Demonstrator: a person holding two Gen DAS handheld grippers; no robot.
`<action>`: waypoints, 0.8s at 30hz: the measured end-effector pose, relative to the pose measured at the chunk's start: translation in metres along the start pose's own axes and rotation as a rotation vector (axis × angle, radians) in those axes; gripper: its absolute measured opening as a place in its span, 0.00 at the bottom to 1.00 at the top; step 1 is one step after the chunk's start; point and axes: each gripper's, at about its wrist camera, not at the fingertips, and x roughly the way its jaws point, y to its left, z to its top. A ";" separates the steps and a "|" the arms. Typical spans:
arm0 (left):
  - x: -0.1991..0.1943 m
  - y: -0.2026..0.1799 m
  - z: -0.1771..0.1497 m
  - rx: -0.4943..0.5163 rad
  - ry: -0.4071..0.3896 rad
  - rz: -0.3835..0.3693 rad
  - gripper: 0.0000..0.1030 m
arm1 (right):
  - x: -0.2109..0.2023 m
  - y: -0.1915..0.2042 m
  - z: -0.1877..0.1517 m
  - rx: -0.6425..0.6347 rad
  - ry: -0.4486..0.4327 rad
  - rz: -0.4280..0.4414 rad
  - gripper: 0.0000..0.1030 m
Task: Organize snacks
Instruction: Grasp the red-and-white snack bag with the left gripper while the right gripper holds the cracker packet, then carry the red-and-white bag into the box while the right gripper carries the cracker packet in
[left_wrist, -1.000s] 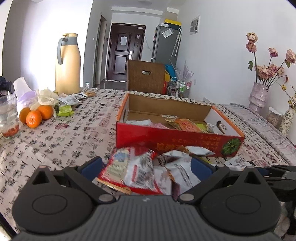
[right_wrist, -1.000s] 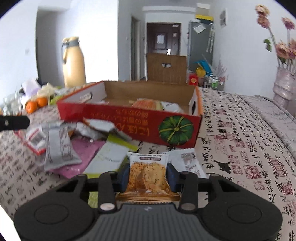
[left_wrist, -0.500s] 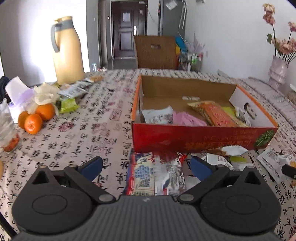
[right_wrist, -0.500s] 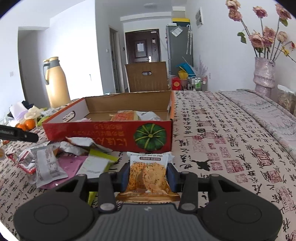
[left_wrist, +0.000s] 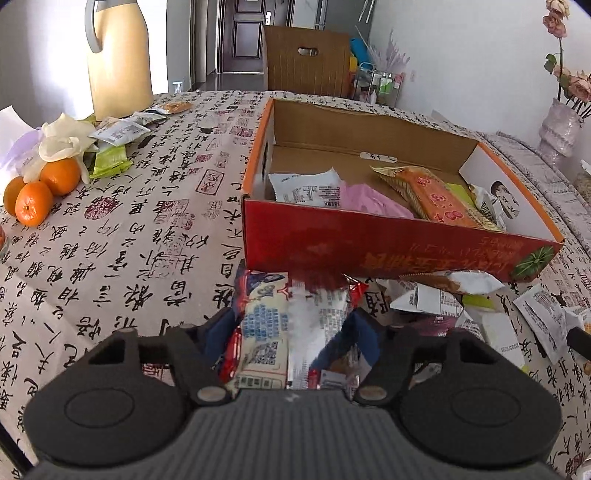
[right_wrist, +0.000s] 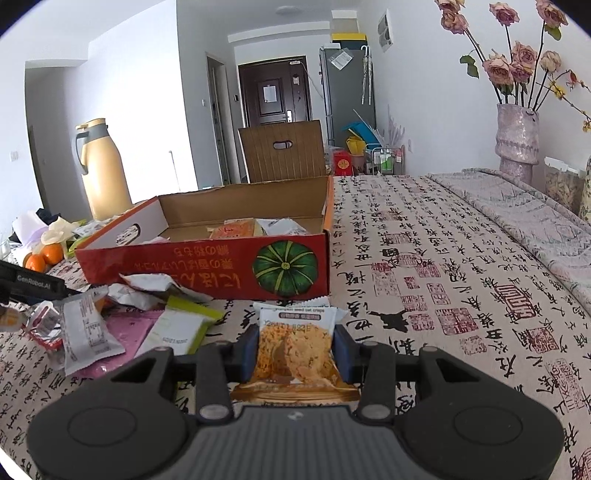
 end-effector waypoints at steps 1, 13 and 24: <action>-0.001 0.001 0.000 -0.003 -0.004 0.000 0.60 | 0.000 0.000 0.000 0.002 0.000 0.000 0.40; -0.034 0.015 -0.010 -0.034 -0.097 0.000 0.52 | -0.003 0.000 0.000 0.006 -0.007 -0.001 0.40; -0.077 0.008 -0.008 -0.028 -0.236 -0.031 0.52 | -0.009 0.006 0.004 -0.001 -0.028 0.007 0.40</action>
